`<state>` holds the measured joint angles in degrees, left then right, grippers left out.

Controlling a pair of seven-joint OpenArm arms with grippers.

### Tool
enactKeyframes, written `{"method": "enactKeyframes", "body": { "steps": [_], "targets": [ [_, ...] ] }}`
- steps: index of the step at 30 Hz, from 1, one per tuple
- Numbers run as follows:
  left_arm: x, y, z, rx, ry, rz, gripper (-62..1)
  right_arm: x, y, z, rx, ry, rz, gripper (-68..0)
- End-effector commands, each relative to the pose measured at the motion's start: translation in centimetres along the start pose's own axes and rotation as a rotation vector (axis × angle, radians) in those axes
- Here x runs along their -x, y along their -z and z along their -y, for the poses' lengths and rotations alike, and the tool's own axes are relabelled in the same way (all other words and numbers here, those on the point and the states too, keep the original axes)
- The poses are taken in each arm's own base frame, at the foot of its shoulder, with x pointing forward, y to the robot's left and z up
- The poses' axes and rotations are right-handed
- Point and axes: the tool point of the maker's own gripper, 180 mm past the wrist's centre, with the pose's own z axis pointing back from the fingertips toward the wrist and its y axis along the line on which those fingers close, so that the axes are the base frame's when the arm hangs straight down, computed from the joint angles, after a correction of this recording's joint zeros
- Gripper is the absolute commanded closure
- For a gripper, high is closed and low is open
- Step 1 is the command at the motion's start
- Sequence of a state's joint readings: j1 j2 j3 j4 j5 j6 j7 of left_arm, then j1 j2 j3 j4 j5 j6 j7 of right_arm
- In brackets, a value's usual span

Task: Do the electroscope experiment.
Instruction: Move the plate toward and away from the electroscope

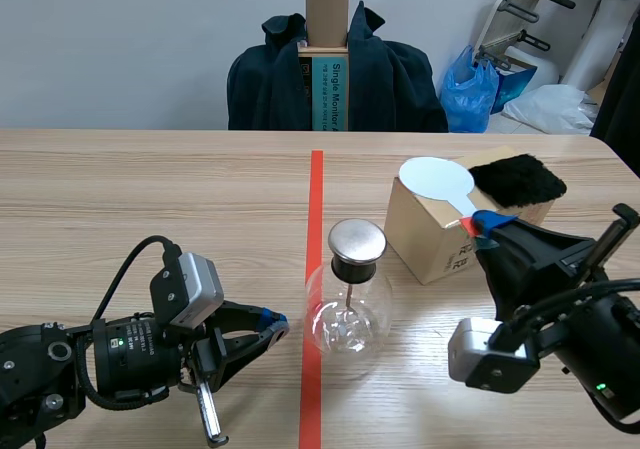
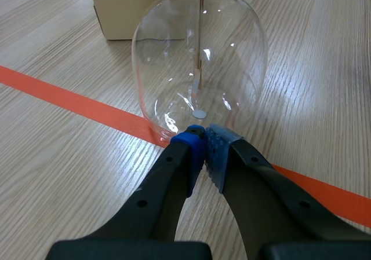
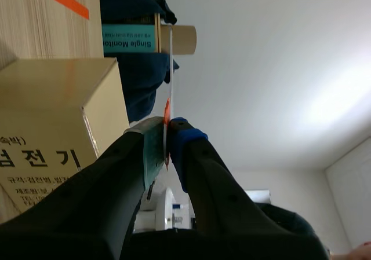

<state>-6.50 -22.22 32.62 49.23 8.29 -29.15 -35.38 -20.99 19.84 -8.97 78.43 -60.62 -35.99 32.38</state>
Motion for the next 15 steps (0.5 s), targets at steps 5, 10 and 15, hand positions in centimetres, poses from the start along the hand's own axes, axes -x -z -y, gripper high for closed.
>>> {"method": "enactKeyframes", "body": {
  "steps": [5, 10, 15],
  "targets": [
    [-1.5, 0.5, -0.1, 0.000, 0.006, 0.050, -2.5, 0.9, 0.0, 0.8, 0.022, -0.016, -0.026, -0.7],
    [-1.4, 0.5, -0.1, 0.000, 0.006, 0.050, -2.5, 0.1, 0.0, 0.8, 0.021, -0.017, 0.021, -0.7],
    [-1.4, 0.5, -0.1, 0.000, 0.006, 0.050, -2.5, -2.1, -0.1, 0.8, 0.020, -0.018, 0.143, -0.7]
  ]
}}
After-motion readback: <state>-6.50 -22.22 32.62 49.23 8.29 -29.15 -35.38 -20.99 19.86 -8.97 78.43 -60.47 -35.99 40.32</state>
